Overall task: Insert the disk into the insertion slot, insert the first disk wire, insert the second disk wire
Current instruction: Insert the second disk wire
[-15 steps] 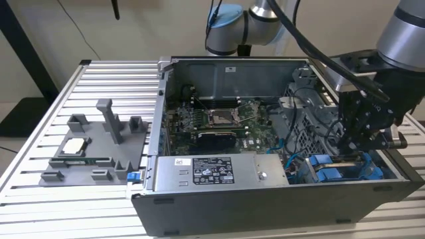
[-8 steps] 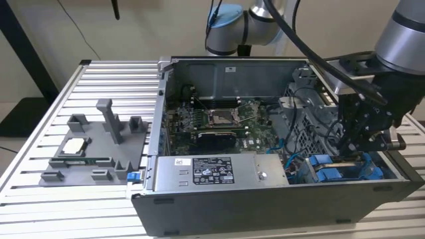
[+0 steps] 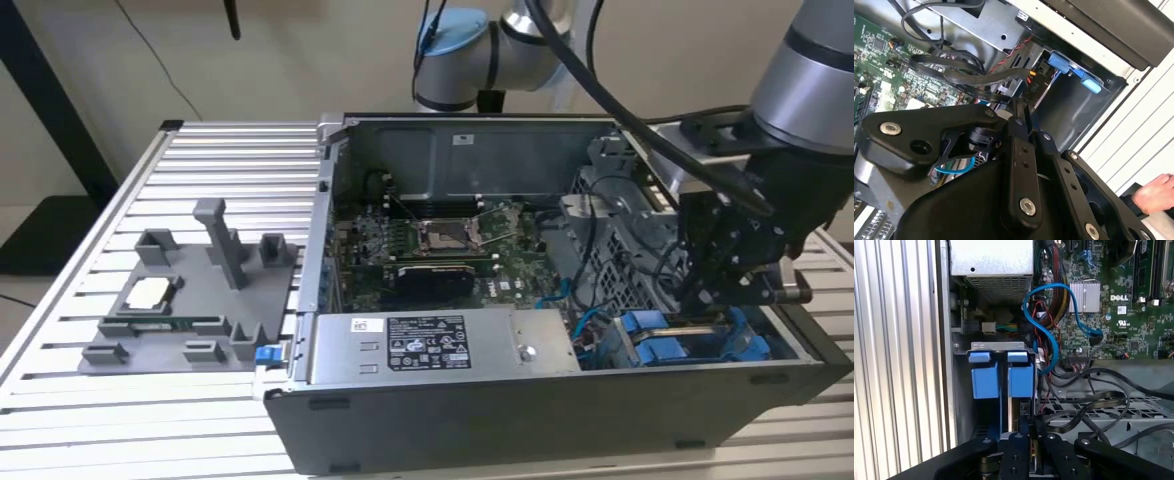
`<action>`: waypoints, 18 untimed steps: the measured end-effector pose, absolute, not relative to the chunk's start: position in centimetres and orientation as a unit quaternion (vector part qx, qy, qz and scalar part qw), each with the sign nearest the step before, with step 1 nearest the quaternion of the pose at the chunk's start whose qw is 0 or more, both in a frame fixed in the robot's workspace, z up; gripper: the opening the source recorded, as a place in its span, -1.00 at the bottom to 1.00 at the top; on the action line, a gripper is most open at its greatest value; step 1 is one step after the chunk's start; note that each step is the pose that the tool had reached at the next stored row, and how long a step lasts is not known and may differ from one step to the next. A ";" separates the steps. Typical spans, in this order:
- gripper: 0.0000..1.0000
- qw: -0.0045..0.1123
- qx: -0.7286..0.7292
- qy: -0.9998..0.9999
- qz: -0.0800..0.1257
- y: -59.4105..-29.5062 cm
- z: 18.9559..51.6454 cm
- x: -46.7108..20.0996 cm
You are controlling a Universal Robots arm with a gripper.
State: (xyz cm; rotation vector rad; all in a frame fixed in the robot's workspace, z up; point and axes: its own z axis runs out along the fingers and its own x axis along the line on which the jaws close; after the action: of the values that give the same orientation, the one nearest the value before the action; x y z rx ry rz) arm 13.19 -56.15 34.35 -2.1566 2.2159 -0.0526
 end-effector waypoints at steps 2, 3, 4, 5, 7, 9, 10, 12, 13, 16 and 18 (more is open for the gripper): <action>-0.68 0.025 -0.697 0.716 -0.017 -56.2 34.3 13.2; -0.68 0.025 -0.697 0.716 -0.017 -56.2 34.2 13.2; -0.68 0.026 -0.697 0.716 -0.017 -56.2 34.1 13.2; -0.68 0.026 -0.697 0.716 -0.017 -56.2 34.1 13.2; -0.68 0.026 -0.697 0.716 -0.017 -56.2 34.0 13.2; -0.68 0.026 -0.697 0.716 -0.018 -56.2 33.7 13.2; -0.68 0.026 -0.697 0.716 -0.018 -56.2 33.6 13.2; -0.65 0.027 -0.697 0.716 -0.017 -56.2 33.5 13.2; -0.65 0.027 -0.697 0.716 -0.017 -56.2 33.5 13.2; -0.51 0.026 -0.697 0.716 -0.017 -56.2 34.2 13.2; -0.51 0.026 -0.697 0.716 -0.017 -56.2 34.8 13.2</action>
State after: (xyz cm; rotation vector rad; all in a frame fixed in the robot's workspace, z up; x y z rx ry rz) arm 13.19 -56.15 34.83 -2.1549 2.2136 -0.0511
